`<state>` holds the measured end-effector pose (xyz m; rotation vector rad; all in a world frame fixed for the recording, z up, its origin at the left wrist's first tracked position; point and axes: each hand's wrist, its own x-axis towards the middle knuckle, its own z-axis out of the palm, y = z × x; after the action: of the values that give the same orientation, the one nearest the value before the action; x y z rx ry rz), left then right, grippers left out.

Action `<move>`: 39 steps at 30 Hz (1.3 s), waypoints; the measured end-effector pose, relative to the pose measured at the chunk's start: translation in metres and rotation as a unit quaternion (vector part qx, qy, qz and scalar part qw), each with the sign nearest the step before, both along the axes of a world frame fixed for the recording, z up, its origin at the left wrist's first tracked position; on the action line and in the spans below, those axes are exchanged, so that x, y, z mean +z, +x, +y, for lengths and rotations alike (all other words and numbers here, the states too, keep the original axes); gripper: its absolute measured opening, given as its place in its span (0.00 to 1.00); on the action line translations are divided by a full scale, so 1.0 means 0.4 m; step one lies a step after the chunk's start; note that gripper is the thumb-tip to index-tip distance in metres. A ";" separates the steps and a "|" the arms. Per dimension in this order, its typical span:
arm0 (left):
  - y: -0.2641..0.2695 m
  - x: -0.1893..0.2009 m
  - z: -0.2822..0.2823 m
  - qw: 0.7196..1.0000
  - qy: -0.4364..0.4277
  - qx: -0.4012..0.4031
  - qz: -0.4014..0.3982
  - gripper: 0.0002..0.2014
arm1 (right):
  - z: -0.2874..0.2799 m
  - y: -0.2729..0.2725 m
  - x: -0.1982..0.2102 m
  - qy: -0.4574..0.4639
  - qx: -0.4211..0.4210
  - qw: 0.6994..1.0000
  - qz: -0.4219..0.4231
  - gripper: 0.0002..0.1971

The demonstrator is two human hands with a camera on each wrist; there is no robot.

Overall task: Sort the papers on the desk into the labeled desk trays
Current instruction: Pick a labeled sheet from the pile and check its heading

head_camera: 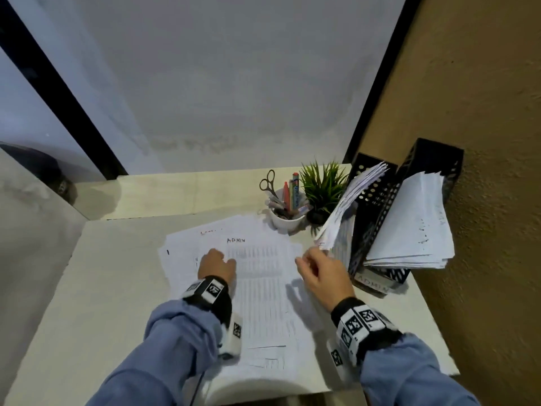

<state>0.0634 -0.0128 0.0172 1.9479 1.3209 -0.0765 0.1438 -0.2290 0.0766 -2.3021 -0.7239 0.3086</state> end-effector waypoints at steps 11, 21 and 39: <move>-0.203 -0.110 0.006 0.990 -0.039 0.121 0.054 0.30 | 0.097 -0.106 -0.213 -0.151 -0.101 0.965 0.188 0.15; -0.243 -0.143 0.018 0.989 -0.073 0.061 -0.110 0.18 | 0.111 -0.112 -0.217 -0.069 -0.186 0.955 0.221 0.12; -0.287 -0.089 0.119 0.956 -0.100 0.120 -0.248 0.12 | 0.097 -0.043 -0.191 0.239 -0.344 0.846 0.331 0.12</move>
<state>-0.0513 0.0347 -0.0186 1.4938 1.1443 0.3642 0.1267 -0.1901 0.0001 -1.6533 0.3547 0.4747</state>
